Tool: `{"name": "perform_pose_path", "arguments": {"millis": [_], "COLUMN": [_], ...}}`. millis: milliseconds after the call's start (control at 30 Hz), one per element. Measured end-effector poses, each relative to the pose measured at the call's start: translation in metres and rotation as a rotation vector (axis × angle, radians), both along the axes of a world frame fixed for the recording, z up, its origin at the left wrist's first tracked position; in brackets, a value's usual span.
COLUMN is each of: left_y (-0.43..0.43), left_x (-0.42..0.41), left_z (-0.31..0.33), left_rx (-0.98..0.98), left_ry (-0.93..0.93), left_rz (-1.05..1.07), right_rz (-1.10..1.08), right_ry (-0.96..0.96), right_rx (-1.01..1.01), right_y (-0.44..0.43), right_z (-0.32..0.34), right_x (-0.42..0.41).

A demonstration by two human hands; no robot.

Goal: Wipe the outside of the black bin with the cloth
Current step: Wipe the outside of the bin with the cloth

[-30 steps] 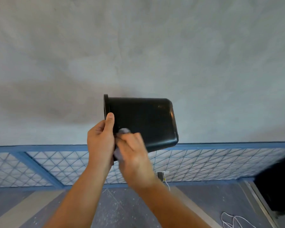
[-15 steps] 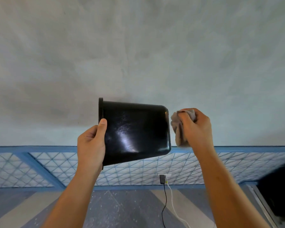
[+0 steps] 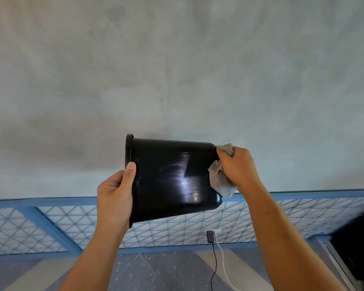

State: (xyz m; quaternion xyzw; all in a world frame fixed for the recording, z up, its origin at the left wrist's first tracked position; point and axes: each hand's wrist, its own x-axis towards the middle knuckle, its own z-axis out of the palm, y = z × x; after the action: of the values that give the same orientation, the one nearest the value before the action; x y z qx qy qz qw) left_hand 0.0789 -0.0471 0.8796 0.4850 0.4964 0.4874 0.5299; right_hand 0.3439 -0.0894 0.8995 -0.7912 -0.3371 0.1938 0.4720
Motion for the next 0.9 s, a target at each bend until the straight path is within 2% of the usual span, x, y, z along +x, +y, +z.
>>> {"name": "perform_pose_path", "arguments": {"millis": [300, 467, 600, 700, 833, 900], "left_y": [0.025, 0.038, 0.047, 0.054, 0.056, 0.058], "left_x": [-0.027, -0.044, -0.058, -0.068, -0.077, -0.080], "left_z": [-0.004, -0.006, -0.009, -0.010, -0.009, -0.010], "left_rx": [0.053, 0.091, 0.107, 0.104, 0.091, 0.085], "left_ry": [0.098, 0.177, 0.178, 0.182, 0.157, 0.158], "left_rz": [-0.058, -0.029, -0.009, 0.003, -0.006, -0.013], "right_rz": [-0.007, 0.056, 0.152, 0.188, 0.093, 0.117], "right_ry": [0.138, 0.349, 0.481, 0.387, 0.063, -0.007], "right_rx": [0.069, 0.035, 0.103, 0.072, -0.025, -0.046], "right_y": [0.015, 0.016, 0.009, 0.001, 0.000, 0.000], "right_z": [-0.010, -0.011, -0.007, -0.007, -0.014, -0.021], "right_x": [-0.028, -0.037, -0.033, -0.028, -0.024, -0.023]}}
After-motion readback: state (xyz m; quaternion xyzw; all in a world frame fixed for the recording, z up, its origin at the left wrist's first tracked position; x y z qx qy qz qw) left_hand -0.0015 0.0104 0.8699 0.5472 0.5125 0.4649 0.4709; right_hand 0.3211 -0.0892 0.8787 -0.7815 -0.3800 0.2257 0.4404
